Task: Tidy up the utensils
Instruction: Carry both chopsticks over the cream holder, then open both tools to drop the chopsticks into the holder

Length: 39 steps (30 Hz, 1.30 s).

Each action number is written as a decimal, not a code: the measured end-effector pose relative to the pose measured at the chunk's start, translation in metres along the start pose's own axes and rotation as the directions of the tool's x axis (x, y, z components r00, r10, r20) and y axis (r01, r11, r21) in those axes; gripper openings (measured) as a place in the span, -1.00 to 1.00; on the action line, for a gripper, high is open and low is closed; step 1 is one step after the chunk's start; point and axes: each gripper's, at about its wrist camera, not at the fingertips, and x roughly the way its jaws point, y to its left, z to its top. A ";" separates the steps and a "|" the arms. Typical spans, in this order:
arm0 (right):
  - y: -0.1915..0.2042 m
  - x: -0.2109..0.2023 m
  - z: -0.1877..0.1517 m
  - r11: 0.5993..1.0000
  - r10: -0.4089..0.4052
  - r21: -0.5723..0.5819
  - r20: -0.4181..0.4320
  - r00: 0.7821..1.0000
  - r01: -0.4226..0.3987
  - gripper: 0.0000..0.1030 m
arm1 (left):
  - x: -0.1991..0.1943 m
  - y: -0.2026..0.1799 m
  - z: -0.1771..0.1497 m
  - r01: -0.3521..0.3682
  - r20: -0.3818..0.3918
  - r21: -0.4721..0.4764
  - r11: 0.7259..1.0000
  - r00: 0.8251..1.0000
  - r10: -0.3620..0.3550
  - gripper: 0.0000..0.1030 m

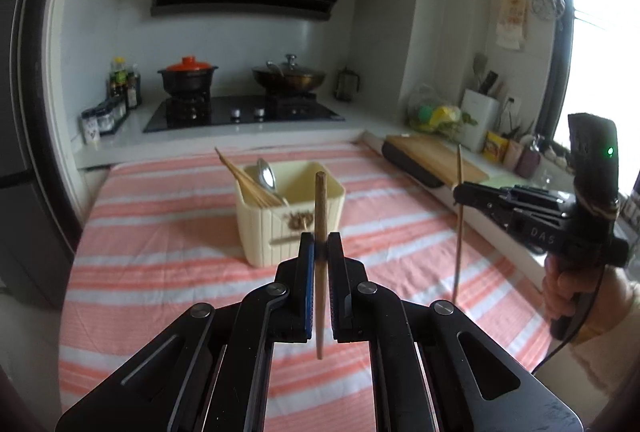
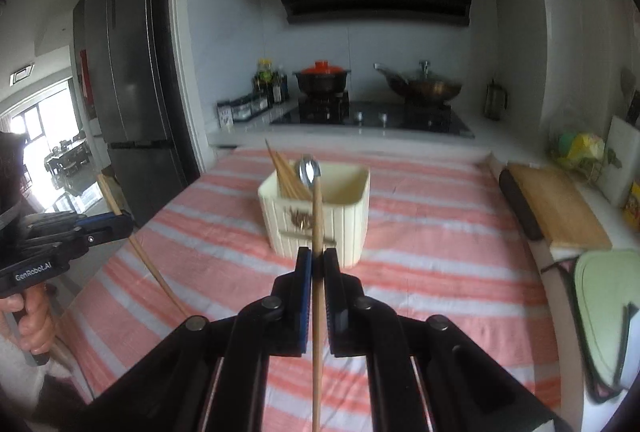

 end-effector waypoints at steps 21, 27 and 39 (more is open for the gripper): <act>0.001 0.187 0.135 0.988 0.075 -0.150 0.220 0.973 -0.042 -0.88 | 0.171 0.091 0.121 -0.166 -0.020 -0.139 0.976 0.986 0.165 -0.91; -0.015 0.250 0.100 0.985 0.131 -0.108 -0.031 0.991 -0.134 -0.88 | 0.214 0.096 0.093 -0.175 -0.145 -0.106 0.979 0.977 0.159 -0.76; -0.004 0.113 0.138 0.995 -0.013 -0.096 0.091 0.996 0.022 0.30 | 0.032 0.040 0.084 -0.295 0.129 0.010 0.956 0.948 0.291 1.00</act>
